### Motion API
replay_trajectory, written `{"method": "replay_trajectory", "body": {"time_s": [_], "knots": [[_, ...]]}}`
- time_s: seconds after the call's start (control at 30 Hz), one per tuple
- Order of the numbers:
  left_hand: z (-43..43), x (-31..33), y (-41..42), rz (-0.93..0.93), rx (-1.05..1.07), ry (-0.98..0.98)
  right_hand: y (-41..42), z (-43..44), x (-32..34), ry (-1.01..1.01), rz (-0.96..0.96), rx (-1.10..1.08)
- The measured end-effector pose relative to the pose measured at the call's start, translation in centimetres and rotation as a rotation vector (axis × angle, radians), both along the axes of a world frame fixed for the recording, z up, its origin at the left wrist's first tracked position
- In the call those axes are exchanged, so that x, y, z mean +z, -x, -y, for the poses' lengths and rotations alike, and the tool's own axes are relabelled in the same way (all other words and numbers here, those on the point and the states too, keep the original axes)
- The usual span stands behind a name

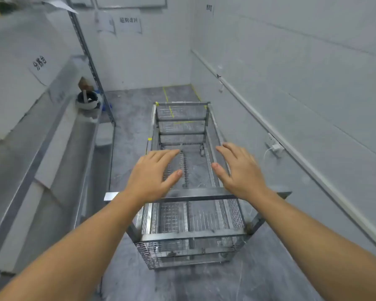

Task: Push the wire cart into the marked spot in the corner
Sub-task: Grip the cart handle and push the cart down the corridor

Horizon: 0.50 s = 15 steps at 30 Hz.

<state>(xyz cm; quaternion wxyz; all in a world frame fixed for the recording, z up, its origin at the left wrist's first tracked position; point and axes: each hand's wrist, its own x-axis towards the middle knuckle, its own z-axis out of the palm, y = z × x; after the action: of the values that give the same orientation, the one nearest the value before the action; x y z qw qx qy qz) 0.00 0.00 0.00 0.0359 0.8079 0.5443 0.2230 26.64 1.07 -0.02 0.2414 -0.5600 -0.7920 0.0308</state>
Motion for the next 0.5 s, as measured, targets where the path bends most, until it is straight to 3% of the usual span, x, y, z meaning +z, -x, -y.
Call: {"method": "replay_trajectory", "body": {"time_s": [0.27,0.5], "knots": [[1.6,-4.7,0.5,-0.132,-0.077,0.058,-1.8,2.0,-5.4,0.048,0.174,0.029],[1.7,-5.9,0.4,-0.26,-0.018,-0.002,-2.7,2.0,-8.4,-0.144,0.338,0.015]]}}
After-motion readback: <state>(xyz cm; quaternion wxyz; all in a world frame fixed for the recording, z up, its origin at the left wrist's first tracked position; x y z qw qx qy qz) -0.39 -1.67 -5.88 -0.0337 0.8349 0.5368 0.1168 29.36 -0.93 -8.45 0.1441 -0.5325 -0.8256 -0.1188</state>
